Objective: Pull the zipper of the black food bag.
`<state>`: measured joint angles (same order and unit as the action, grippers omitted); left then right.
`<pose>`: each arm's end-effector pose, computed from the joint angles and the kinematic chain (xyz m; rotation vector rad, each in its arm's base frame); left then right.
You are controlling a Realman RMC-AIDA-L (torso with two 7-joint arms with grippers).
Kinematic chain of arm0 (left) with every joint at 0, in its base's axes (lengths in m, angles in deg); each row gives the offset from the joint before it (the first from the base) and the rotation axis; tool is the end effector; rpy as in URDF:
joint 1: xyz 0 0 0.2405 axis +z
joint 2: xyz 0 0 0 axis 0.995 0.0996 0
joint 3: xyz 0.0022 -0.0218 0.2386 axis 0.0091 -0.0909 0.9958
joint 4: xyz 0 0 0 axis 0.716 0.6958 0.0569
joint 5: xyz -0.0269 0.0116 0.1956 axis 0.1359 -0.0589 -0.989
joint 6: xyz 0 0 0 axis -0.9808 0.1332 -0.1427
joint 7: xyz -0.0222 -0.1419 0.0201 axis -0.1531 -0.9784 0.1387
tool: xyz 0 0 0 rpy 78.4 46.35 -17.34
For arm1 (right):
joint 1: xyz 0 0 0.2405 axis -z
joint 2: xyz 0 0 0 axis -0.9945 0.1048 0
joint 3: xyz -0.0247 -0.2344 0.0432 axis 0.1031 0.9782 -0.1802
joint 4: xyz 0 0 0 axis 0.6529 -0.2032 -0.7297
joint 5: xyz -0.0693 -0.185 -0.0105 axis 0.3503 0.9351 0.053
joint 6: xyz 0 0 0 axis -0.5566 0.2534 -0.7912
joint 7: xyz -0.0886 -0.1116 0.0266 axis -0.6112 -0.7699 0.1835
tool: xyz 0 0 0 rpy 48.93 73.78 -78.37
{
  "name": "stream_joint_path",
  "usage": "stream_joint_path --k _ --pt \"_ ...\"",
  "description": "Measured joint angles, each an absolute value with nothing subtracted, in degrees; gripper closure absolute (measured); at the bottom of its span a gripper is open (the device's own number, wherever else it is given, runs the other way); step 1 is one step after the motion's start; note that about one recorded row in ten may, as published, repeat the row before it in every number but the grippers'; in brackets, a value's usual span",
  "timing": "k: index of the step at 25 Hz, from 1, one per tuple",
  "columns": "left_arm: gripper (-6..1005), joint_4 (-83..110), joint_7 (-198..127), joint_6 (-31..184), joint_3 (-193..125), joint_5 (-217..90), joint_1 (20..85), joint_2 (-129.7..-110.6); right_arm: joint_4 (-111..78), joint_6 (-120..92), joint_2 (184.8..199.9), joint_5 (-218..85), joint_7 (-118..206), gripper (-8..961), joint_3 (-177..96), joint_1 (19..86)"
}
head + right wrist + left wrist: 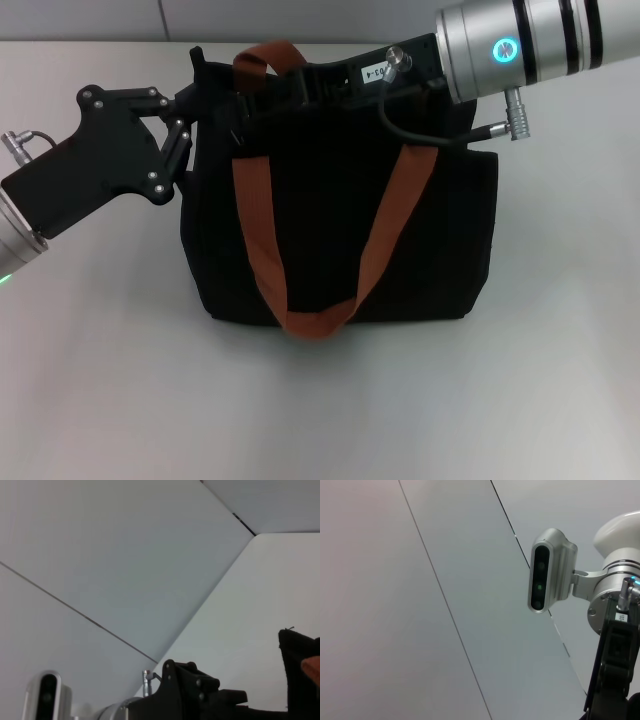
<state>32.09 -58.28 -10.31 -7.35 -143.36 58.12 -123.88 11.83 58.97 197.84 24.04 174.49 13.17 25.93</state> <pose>-0.2493 0.2951 0.0209 -2.1764 0.1764 -0.9063 0.0684 0.3752 -0.0414 2.6360 -1.2692 -0.5551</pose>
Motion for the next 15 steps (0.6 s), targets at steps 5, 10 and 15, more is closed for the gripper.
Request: stream_joint_path --k 5,10,15 --pt "962 32.1 -58.4 -10.5 -7.3 -143.4 58.0 -123.89 14.7 57.5 198.09 26.6 174.2 530 14.0 26.4" --pt "961 32.1 -58.4 -10.9 -7.4 -143.4 58.3 -123.88 15.6 57.4 198.17 26.8 173.1 548 14.0 26.6" --pt "960 32.1 -58.5 -10.8 -7.3 -143.4 58.2 -123.88 15.8 57.7 198.59 26.8 172.6 567 14.8 26.3"
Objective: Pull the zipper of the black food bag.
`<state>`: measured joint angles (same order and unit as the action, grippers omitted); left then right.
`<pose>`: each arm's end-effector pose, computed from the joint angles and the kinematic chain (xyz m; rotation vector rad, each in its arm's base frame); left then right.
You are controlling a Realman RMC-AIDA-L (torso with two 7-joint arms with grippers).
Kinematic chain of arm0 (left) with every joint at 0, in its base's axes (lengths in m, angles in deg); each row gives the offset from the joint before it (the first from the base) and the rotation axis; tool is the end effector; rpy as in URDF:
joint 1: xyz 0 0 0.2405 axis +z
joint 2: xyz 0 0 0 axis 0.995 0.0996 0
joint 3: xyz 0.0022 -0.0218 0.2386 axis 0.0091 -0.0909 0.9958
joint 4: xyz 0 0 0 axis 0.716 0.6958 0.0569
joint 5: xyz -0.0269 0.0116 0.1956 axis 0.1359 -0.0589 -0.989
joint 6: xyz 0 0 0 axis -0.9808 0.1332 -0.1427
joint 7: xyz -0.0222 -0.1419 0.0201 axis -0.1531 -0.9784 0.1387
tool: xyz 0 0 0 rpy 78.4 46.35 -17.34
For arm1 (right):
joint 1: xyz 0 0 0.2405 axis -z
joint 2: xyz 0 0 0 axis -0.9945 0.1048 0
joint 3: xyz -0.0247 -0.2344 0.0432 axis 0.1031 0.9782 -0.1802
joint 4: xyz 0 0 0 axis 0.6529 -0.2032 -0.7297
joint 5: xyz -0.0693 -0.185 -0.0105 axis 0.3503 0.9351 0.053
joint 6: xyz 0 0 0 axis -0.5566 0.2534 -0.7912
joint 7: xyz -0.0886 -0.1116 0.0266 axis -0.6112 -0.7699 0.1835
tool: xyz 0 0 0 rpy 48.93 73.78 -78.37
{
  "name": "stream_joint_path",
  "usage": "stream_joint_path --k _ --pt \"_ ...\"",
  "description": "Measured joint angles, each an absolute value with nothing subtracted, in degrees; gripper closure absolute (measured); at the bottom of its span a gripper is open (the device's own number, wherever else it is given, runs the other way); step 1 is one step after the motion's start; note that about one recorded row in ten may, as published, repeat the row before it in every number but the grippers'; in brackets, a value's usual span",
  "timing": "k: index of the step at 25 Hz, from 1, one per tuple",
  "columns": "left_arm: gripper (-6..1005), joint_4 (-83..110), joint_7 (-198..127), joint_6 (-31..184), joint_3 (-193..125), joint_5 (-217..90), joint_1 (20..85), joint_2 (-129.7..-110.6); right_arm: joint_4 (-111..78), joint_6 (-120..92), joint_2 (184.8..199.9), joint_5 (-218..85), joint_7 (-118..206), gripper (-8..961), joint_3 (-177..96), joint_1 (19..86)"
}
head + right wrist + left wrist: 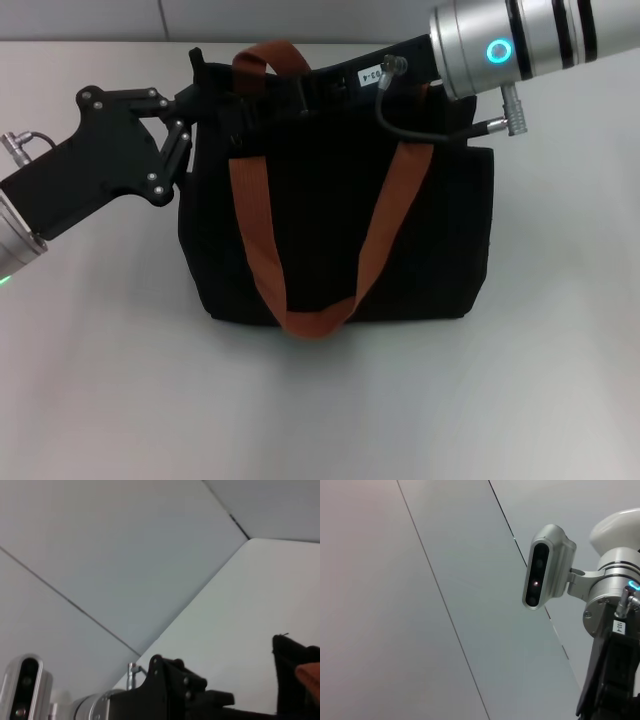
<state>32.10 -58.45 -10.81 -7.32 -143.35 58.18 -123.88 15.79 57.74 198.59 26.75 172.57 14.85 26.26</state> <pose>-0.2486 0.2940 0.0212 -2.1773 0.1780 -0.9166 0.0642 0.3759 -0.0435 2.7528 -1.1550 -0.5062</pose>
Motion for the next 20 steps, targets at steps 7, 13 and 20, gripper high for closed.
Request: stream_joint_path --k 7,13,20 --pt "959 32.1 -58.6 -10.8 -7.4 -143.3 58.0 -123.88 15.8 57.8 198.74 26.6 172.5 592 15.5 26.1" --pt "958 32.0 -58.7 -10.8 -7.4 -143.3 58.0 -123.88 15.8 57.8 198.79 26.6 172.5 591 15.5 26.1" --pt "957 32.0 -58.7 -10.8 -7.5 -143.3 58.0 -123.89 15.8 57.5 198.8 26.6 172.0 771 15.5 26.1"
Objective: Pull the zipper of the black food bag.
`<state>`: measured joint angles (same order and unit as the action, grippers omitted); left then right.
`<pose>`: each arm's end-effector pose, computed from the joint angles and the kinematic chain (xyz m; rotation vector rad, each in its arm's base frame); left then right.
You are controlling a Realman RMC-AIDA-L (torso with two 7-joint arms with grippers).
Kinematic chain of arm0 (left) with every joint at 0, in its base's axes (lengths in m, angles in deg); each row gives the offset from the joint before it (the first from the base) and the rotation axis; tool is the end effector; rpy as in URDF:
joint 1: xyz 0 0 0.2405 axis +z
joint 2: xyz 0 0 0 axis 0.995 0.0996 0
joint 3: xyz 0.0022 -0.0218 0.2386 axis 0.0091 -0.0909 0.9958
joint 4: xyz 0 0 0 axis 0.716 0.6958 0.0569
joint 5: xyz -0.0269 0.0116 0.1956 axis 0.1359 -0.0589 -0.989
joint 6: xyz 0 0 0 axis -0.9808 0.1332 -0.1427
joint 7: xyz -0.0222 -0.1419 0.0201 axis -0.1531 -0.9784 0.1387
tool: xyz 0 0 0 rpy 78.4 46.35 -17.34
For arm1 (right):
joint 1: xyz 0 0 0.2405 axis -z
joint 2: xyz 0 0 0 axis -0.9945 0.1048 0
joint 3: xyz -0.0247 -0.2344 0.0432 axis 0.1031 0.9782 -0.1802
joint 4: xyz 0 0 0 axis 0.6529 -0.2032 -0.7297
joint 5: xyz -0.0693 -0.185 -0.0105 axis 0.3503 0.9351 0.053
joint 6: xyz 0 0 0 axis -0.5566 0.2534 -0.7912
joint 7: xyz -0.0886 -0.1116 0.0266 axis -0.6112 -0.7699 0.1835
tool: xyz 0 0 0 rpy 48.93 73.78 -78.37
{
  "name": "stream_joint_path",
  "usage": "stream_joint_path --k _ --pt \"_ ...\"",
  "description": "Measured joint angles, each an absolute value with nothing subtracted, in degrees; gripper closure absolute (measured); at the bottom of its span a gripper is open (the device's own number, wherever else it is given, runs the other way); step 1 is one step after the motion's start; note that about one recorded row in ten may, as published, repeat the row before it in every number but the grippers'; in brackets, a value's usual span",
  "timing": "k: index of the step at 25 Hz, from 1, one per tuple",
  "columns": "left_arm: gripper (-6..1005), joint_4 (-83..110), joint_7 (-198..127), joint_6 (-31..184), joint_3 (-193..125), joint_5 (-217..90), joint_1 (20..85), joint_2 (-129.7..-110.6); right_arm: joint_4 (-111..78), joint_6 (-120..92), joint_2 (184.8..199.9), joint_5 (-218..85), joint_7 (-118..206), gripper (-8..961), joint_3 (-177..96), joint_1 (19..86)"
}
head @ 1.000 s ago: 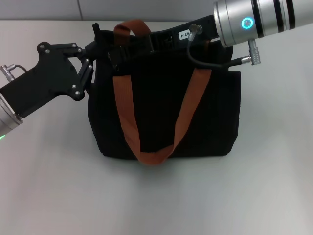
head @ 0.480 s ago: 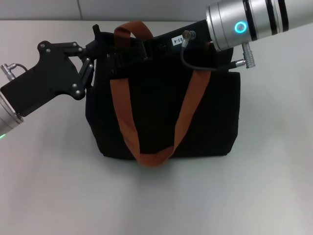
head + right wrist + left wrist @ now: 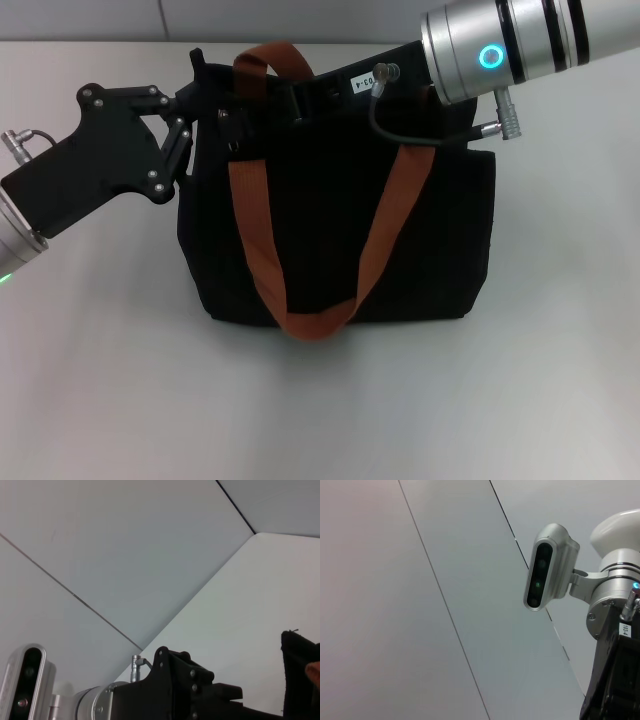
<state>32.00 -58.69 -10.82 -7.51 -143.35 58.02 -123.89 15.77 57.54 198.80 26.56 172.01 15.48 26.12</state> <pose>-0.2480 0.2947 0.0213 -2.1758 0.1735 -0.9217 0.0627 0.3746 -0.0460 2.7597 -1.1342 -0.4988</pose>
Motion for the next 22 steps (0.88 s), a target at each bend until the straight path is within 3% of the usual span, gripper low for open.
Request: stream_joint_path --k 22 --pt "953 31.2 -58.7 -10.9 -7.6 -143.3 57.9 -123.8 16.3 57.4 198.79 26.9 171.8 757 15.5 25.5"
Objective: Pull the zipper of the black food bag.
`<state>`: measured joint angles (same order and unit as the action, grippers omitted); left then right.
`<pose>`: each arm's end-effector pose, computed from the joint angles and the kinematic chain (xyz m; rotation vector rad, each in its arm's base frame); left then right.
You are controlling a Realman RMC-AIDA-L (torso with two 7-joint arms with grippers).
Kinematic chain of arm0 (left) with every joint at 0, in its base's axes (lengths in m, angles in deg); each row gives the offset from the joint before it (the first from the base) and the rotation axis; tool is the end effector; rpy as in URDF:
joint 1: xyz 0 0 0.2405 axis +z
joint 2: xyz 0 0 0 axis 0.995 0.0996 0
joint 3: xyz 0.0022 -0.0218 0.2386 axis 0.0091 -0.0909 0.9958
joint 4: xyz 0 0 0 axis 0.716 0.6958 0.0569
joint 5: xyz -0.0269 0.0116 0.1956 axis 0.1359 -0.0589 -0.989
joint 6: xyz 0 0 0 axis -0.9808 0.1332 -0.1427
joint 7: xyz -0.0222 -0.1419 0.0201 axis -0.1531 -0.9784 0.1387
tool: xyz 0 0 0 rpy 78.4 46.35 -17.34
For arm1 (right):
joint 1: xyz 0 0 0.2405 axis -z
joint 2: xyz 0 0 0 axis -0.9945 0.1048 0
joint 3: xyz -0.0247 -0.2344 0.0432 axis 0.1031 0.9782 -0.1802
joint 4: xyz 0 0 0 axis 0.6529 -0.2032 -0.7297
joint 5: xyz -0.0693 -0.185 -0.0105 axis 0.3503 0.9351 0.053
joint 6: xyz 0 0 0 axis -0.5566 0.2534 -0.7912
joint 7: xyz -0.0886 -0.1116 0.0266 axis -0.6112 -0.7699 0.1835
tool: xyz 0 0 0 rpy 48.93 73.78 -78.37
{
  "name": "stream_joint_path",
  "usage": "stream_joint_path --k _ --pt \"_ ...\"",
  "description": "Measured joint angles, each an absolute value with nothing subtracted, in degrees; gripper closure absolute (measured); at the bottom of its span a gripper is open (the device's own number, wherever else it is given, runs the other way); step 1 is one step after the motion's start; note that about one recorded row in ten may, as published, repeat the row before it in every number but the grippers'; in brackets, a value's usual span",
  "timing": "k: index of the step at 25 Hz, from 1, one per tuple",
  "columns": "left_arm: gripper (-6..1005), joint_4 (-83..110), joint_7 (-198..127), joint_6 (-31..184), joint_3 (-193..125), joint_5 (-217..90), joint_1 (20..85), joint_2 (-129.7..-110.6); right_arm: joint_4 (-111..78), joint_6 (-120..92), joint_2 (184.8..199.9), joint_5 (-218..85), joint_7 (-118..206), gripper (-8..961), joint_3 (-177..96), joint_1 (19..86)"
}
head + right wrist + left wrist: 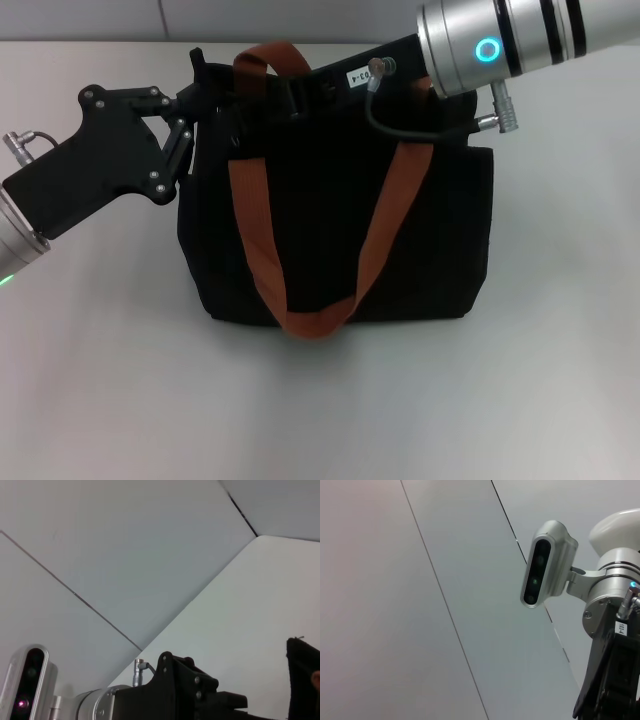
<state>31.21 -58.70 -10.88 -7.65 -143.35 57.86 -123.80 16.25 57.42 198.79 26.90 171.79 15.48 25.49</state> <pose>-0.2478 0.2943 0.0200 -2.1763 0.1623 -0.9311 0.0579 0.3761 -0.0452 2.7789 -1.1049 -0.4957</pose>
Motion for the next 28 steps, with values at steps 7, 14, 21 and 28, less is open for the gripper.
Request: stream_joint_path --k 7,14,21,28 --pt "952 31.2 -58.7 -11.0 -7.5 -143.3 57.7 -123.8 16.1 56.9 198.79 27.0 171.8 659 16.0 25.2" --pt "950 31.2 -58.7 -11.2 -7.6 -143.4 57.7 -123.8 15.9 56.6 198.85 27.0 171.7 675 16.8 25.2" --pt "949 31.2 -58.7 -11.4 -7.7 -143.3 57.6 -123.79 16.2 56.6 198.88 27.1 171.7 738 16.9 25.3" --pt "948 31.2 -58.7 -11.5 -7.7 -143.4 57.7 -123.8 16.3 56.7 198.87 27.1 171.2 894 16.9 25.5"
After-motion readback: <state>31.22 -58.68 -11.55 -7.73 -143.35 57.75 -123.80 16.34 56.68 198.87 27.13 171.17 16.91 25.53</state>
